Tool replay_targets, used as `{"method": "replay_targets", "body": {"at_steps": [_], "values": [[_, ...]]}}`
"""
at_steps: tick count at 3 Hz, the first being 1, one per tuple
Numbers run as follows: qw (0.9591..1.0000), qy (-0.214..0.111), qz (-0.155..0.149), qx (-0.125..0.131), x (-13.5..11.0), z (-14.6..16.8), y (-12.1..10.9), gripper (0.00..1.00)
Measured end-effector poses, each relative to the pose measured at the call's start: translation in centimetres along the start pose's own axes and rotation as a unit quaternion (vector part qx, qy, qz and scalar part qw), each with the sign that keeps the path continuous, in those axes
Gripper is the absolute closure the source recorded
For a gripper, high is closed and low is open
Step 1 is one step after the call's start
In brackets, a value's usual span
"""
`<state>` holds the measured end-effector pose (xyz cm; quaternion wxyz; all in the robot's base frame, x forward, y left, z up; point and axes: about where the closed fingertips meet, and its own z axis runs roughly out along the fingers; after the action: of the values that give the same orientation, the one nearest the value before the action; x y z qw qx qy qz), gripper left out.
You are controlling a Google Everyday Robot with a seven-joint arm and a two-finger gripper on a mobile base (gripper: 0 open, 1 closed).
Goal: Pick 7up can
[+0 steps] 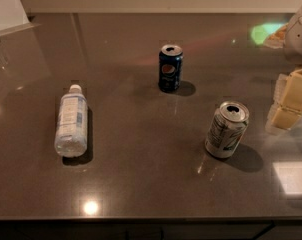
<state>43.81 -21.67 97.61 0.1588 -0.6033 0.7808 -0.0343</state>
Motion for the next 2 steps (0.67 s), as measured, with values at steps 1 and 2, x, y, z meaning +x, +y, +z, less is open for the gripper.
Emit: {"method": "replay_targets", "body": {"at_steps": [1,2], "values": [[1.0,0.0,0.001,0.001,-0.03,-0.06,-0.03,0.0],[0.9995,-0.023,0.009,-0.017,0.4,0.77,0.51,0.0]]}}
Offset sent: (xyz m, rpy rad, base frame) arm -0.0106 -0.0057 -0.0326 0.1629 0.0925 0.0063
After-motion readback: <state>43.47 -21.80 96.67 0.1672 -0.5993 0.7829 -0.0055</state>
